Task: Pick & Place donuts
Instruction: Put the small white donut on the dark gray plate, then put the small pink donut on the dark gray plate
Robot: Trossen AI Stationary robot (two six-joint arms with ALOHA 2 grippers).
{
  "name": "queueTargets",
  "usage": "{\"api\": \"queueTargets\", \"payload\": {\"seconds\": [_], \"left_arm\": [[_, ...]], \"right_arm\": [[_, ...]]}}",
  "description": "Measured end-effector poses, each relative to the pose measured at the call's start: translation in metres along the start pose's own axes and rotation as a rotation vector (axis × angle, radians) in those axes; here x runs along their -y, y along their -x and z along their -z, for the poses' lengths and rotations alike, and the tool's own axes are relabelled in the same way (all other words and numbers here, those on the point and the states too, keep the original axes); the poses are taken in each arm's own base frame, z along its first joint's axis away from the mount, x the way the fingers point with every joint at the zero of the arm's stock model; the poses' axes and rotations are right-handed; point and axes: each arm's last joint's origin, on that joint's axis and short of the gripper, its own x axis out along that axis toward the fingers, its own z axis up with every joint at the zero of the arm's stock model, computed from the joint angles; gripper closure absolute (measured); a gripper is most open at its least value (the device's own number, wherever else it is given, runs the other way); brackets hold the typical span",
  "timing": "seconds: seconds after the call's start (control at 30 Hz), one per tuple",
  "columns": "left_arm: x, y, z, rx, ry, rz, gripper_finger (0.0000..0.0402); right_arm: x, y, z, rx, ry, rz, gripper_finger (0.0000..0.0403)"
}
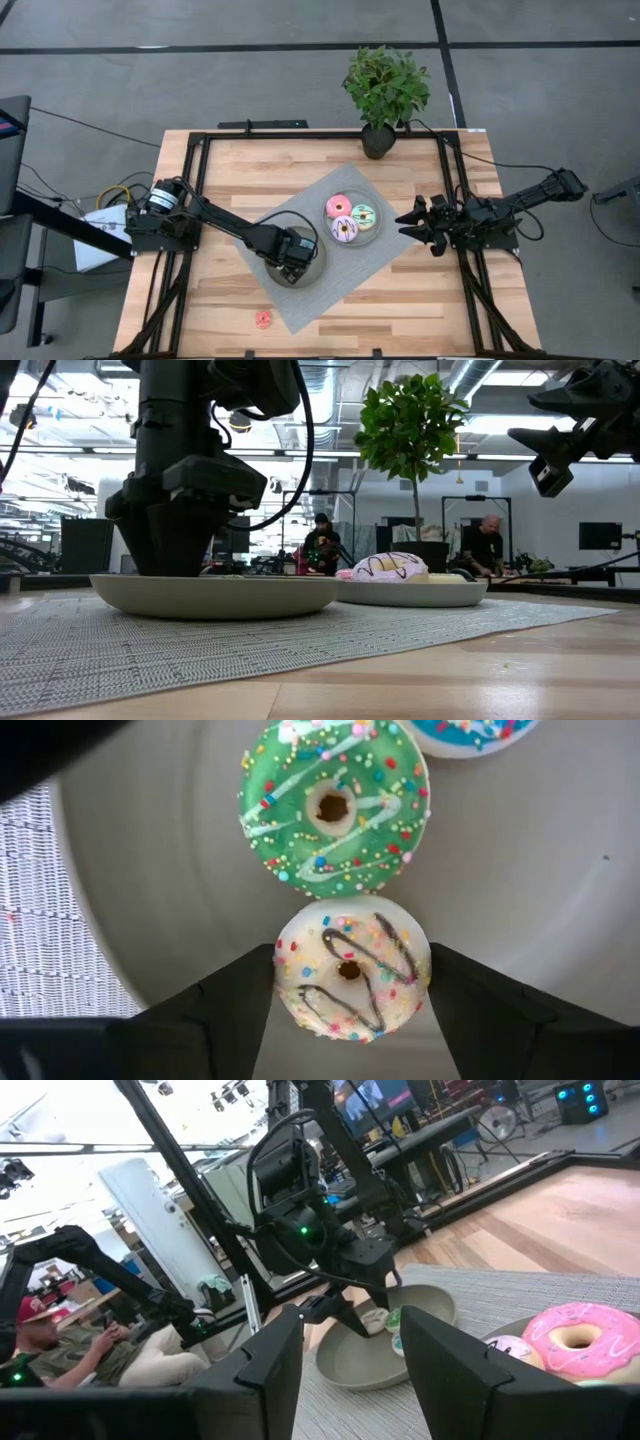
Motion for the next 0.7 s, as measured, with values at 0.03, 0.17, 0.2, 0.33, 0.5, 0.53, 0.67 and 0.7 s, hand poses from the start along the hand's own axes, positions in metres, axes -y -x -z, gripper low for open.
{"api": "queueTargets", "payload": {"seconds": [0.03,0.17,0.2,0.33,0.5,0.53,0.67,0.7], "left_arm": [[0.000,0.000,0.000,-0.002,-0.005,0.001,0.0147],[0.000,0.000,0.000,-0.001,-0.007,0.001,0.0120],[0.000,0.000,0.000,-0.001,-0.003,0.002,0.0114],[0.000,0.002,-0.002,0.003,0.013,0.002,0.0098],[0.008,0.023,-0.008,0.054,0.006,-0.033,0.0097],[0.009,0.030,-0.010,0.064,-0.002,-0.044,0.0097],[0.018,0.061,-0.013,0.082,-0.032,-0.059,0.0097],[0.021,0.069,-0.011,0.080,-0.038,-0.061,0.0097]], "right_arm": [[0.000,0.000,0.000,0.000,0.000,0.000,0.0242],[0.000,0.000,0.000,0.000,0.000,0.000,0.0241],[0.000,0.000,0.000,0.000,0.000,0.000,0.0242],[0.000,0.000,0.000,0.000,0.000,0.000,0.0243],[0.000,0.000,0.000,0.000,0.000,0.000,0.0241],[0.000,0.000,0.000,0.000,0.000,0.000,0.0241],[0.000,0.000,0.000,0.000,-0.001,0.000,0.0243],[0.000,0.000,0.000,0.000,-0.001,0.000,0.0243]]}}
